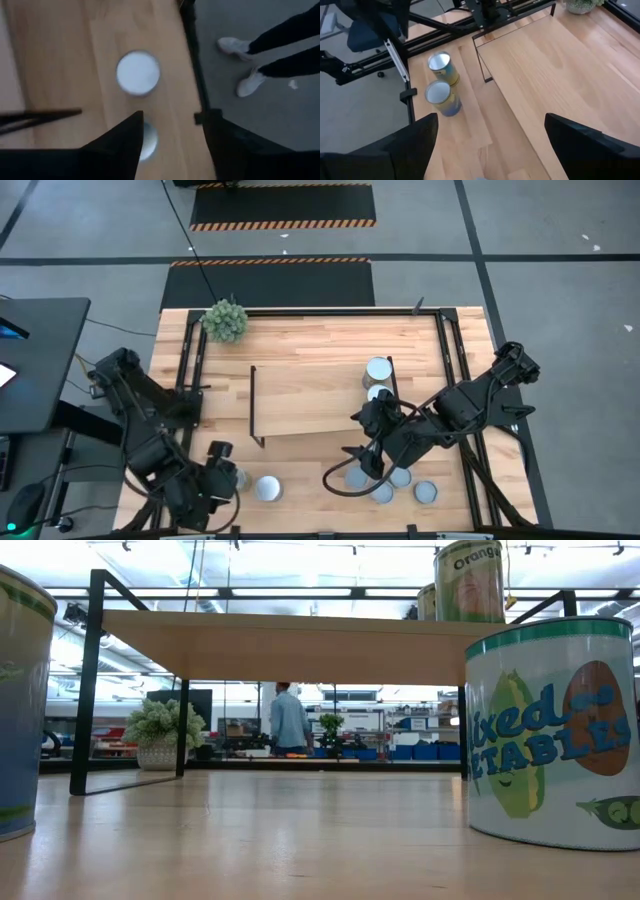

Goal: Pick and place cans onto a shelf
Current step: Put the canned carrots on the shelf

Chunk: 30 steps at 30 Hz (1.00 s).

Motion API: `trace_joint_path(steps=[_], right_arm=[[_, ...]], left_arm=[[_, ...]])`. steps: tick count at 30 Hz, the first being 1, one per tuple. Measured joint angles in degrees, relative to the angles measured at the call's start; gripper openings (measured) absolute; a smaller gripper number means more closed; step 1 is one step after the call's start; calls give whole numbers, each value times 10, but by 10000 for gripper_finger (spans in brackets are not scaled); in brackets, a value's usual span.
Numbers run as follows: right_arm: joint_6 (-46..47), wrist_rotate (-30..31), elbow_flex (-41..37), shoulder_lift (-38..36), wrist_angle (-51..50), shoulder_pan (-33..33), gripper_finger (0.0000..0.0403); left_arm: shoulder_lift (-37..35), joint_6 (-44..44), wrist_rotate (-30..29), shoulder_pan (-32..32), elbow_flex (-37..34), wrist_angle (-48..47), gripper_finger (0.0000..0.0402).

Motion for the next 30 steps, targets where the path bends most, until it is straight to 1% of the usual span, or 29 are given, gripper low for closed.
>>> trace_joint_path(steps=[4, 7, 9, 11, 13, 16, 19, 21, 26, 30], right_arm=[[-3, 0, 0, 0, 0, -3, 374], [-3, 0, 0, 0, 0, -5, 374], [-6, -1, 0, 0, 0, -4, 374], [-7, -1, 0, 0, 0, -4, 374], [-7, -1, 0, 0, 0, -4, 374], [-7, -4, 0, 0, 0, -5, 374], [-7, -7, 0, 0, 0, -4, 374], [-7, -7, 0, 0, 0, -5, 374], [-7, -7, 0, 0, 0, -5, 374], [-8, -4, 0, 0, 0, -5, 374]], left_arm=[[0, -24, -45, -46, 0, -29, 213], [0, -42, -91, -76, 0, -53, 200], [-1, -72, -122, -94, -4, -85, 188], [-10, -109, -129, -106, -32, -87, 176], [-26, -142, -118, -118, -79, -60, 164], [-53, -164, -84, -124, -146, 9, 148], [-71, -184, -64, -123, -195, 60, 137], [-81, -204, -50, -123, -219, 75, 134], [-101, -277, -15, -127, -274, 89, 142], [-107, -309, 4, -132, -315, 130, 160]])
